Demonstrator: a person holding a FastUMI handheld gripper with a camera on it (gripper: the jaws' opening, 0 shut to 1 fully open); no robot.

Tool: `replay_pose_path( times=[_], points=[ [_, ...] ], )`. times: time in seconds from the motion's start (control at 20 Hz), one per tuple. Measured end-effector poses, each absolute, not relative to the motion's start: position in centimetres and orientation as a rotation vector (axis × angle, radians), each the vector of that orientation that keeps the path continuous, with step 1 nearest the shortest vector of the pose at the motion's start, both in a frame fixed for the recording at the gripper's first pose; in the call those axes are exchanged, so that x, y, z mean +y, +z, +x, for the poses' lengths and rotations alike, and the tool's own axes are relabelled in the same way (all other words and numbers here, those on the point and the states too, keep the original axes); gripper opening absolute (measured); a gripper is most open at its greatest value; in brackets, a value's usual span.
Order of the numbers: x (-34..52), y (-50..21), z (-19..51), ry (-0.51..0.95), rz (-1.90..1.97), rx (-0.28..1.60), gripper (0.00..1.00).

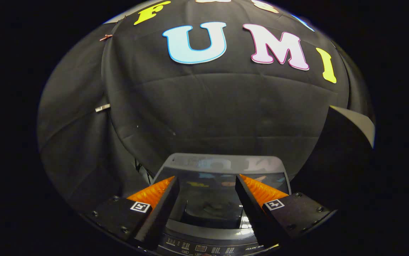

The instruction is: Put the clothes into the washing machine and then close the washing machine lid.

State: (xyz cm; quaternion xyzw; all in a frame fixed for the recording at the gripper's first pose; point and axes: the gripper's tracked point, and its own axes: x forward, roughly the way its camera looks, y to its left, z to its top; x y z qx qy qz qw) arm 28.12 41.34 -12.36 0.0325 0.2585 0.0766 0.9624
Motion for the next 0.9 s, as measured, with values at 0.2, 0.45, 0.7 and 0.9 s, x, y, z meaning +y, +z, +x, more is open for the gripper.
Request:
replay_pose_path(
  times=[0.2, 0.45, 0.7, 0.9],
  points=[
    [41.1, -17.0, 27.1, 0.150, 0.064, 0.588, 1.00],
    [40.7, -19.5, 25.9, 0.150, 0.043, 0.647, 1.00],
    [40.4, -16.0, 25.3, 0.166, 0.075, 0.556, 1.00],
    [39.6, -8.9, 24.0, 0.196, 0.030, 0.410, 1.00]
  ],
)
